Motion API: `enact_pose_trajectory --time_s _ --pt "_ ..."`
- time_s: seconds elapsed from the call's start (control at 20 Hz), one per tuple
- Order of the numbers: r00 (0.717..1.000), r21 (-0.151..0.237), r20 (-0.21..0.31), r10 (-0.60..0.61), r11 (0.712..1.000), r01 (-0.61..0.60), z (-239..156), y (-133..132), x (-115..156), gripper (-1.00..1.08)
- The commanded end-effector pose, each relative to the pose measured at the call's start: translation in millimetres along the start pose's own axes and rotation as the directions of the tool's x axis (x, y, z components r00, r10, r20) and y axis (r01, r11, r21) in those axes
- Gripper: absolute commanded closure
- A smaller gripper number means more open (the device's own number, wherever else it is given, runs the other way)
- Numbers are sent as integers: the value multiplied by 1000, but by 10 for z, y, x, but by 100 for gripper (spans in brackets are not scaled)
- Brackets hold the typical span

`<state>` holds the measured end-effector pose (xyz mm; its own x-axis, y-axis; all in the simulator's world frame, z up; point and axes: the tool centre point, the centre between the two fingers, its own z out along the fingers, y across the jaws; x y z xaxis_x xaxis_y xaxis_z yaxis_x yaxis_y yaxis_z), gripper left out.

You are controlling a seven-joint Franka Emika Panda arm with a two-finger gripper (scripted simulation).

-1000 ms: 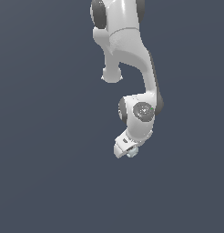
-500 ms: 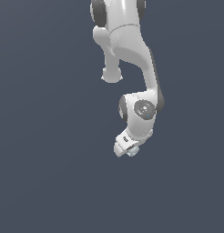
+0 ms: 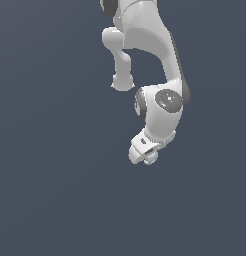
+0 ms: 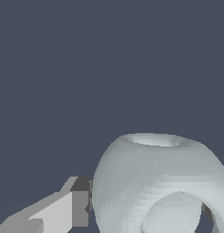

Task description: Pick up the object and move it to a goal position.

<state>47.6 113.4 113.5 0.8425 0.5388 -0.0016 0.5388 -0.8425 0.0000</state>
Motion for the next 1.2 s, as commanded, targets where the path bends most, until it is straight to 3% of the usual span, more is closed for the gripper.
enact_pose_trajectory --time_s 0.0,1.15 --pt "1000 -1 -1 -1 1000 1 -264 -59 3 108" --pt "1000 0 -2 -1 1000 1 -2816 -583 62 108"
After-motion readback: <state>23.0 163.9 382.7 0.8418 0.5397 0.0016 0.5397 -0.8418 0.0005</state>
